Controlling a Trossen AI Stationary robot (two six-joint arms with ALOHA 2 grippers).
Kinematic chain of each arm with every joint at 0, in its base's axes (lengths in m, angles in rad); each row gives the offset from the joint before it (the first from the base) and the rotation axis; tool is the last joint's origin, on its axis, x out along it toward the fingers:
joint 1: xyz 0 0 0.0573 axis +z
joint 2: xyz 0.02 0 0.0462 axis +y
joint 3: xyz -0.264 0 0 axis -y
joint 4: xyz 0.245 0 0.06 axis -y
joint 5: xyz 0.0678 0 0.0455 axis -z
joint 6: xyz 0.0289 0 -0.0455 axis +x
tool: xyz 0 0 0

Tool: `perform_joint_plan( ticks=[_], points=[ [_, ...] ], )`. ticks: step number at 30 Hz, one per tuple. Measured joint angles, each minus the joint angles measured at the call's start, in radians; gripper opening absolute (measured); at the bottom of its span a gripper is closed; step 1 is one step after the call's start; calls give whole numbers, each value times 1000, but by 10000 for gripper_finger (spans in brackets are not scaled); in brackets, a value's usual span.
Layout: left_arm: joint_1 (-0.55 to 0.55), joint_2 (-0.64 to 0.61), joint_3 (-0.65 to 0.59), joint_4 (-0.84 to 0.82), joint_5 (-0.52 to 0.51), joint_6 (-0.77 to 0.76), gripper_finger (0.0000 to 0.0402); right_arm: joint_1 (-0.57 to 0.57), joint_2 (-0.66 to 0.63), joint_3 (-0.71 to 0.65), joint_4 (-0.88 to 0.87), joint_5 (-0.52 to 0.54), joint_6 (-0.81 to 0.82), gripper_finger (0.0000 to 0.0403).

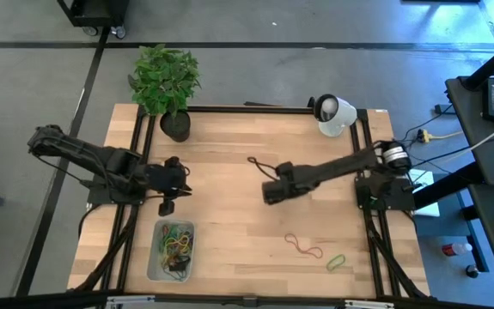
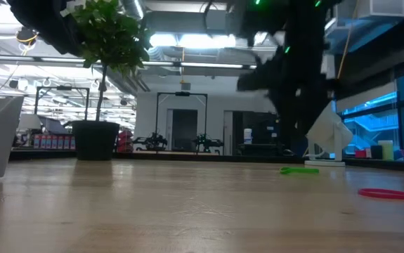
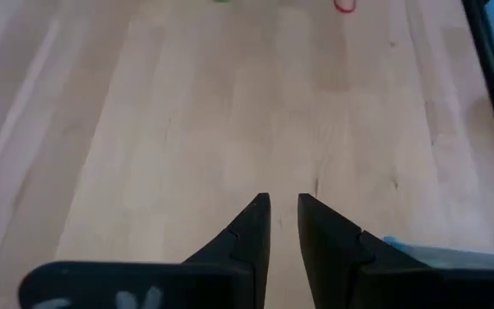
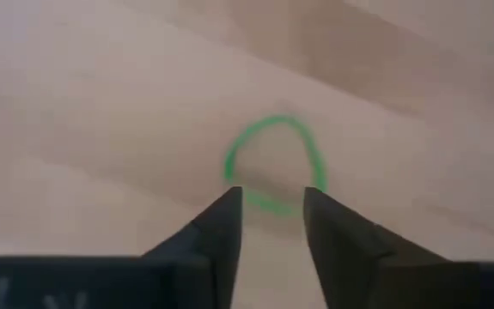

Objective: Pick and place rubber bands into bin
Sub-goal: Put the green rubber band into the bin

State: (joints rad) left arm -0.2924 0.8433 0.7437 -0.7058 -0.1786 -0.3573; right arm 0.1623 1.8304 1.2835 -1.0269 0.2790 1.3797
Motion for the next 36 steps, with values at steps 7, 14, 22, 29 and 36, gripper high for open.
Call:
perform_joint_plan(
  ticks=[7, 14, 22, 29, 36],
  points=[
    [-1, -2, 0, -1, 53, -24, 56, -68, 103, -2, -4, -16, -45, 161],
    [-3, -1, 0, 0, 79, -25, 56, -67, 200, 1, 12, -111, -109, 94],
    [-3, -1, 0, 2, 80, -24, 56, 9, 203, 37, 20, -85, -43, 5],
    [-3, -1, 0, 46, 80, -14, 56, 83, 177, 154, -35, -87, -27, 2],
    [-3, -1, 0, 97, 80, -14, 56, 110, 178, 192, -31, -53, -26, 3]
  ],
)
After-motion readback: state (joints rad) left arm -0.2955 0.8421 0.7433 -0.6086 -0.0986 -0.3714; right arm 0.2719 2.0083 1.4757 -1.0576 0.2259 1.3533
